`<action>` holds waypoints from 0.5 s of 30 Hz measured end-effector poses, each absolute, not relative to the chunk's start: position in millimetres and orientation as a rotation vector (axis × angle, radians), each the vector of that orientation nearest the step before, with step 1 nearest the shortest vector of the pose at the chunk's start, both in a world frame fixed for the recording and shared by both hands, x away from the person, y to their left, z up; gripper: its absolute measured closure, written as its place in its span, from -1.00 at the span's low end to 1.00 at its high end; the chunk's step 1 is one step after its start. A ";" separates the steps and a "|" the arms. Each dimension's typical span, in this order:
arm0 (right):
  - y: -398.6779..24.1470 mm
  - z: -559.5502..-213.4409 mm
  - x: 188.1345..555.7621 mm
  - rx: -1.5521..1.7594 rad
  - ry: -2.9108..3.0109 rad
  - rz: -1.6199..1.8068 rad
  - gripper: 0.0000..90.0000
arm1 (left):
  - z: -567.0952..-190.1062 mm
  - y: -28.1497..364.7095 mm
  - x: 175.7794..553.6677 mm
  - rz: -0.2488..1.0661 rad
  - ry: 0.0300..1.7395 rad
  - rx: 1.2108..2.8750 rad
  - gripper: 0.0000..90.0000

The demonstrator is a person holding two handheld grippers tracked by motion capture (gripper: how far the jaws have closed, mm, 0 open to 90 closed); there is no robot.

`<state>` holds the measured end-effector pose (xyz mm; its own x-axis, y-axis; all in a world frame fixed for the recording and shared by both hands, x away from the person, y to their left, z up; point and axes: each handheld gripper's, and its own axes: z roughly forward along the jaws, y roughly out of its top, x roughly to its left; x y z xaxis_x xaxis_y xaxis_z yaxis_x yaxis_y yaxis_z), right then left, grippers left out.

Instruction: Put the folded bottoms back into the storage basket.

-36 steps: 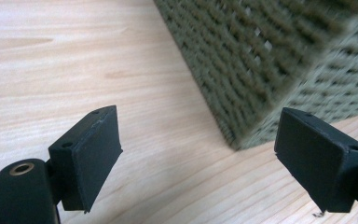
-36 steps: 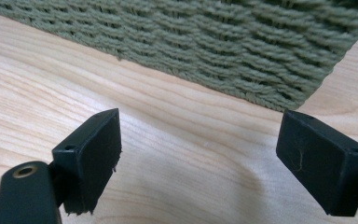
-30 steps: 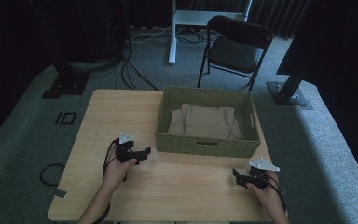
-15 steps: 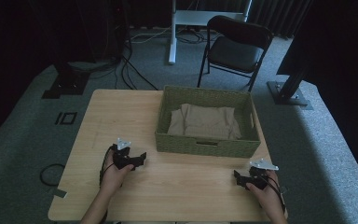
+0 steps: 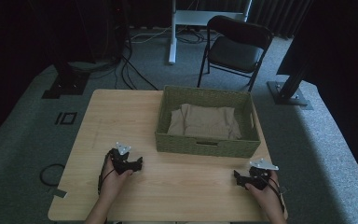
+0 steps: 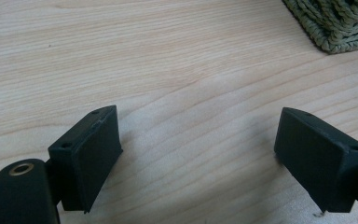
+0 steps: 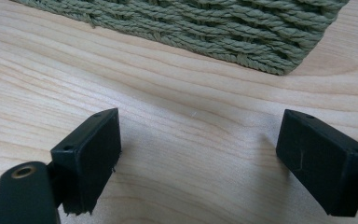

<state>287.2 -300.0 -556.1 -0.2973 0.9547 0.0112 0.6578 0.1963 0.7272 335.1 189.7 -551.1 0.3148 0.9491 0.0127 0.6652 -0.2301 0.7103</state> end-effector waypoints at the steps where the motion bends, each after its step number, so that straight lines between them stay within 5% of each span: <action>1: -300.0 -556.1 287.2 1.501 2.031 0.886 -0.71 | -551.2 189.6 334.6 0.609 1.427 1.979 -0.66; 15: -299.8 -556.3 287.4 1.495 2.038 0.885 -0.73 | -551.5 179.9 325.4 0.672 1.585 1.882 -0.68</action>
<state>287.4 -299.8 -556.3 -0.3038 0.9527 0.0090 0.6569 0.2026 0.7262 325.4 179.9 -551.5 0.1663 0.9860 0.0094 0.6924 -0.1236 0.7108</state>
